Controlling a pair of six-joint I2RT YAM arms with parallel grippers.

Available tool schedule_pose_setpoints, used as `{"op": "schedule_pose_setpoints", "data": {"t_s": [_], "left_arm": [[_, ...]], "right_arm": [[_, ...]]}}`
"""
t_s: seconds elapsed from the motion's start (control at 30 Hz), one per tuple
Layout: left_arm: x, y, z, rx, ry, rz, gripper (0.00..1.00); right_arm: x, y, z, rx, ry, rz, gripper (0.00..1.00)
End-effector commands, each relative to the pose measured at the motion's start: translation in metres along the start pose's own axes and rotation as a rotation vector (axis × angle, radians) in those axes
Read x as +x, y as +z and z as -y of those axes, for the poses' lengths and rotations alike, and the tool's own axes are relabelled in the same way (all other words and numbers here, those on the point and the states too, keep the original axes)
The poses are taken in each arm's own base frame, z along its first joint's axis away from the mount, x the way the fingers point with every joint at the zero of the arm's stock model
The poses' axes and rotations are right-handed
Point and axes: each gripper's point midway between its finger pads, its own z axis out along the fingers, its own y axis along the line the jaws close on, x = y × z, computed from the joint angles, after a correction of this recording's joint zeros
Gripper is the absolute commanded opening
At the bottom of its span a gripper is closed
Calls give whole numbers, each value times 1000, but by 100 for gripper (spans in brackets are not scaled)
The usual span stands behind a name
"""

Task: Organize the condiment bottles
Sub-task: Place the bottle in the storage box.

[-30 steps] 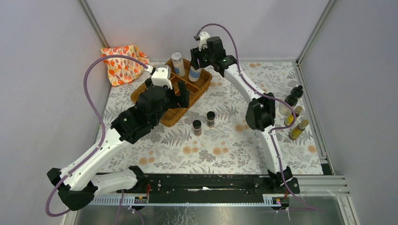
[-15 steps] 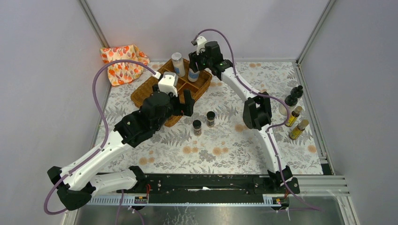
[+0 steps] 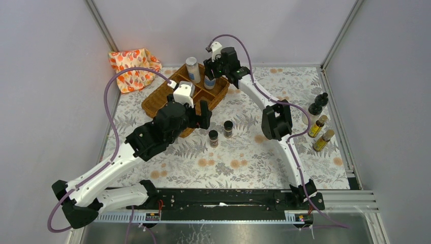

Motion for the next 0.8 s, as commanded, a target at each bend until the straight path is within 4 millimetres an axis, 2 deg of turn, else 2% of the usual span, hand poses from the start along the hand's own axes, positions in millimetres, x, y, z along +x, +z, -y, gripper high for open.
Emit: {"op": "schedule_pose_setpoints", "data": {"t_s": [0.0,0.13,0.27,0.5,0.63,0.77], "left_arm": [[-5,-2,3,22,5,35,98],[-4,-3,1,18,4,38,99],[-4,-3,2,19,5,35,99],[-3,-3,1,16,6,34,99],[-3,-2,0,11,6,36,99],[-6,-3,0,9,2,42,99]], "right_arm": [[-52,-7,-3,-8,-64,140,19],[-48,-7,-7,-19,-70,130,51],[-49,-6,-10,-22,-73,134,71],[-50,-4,-16,-37,-70,140,86],[-54,-6,-18,-42,-70,149,88],[-70,-15,-19,-44,-64,176,89]]}}
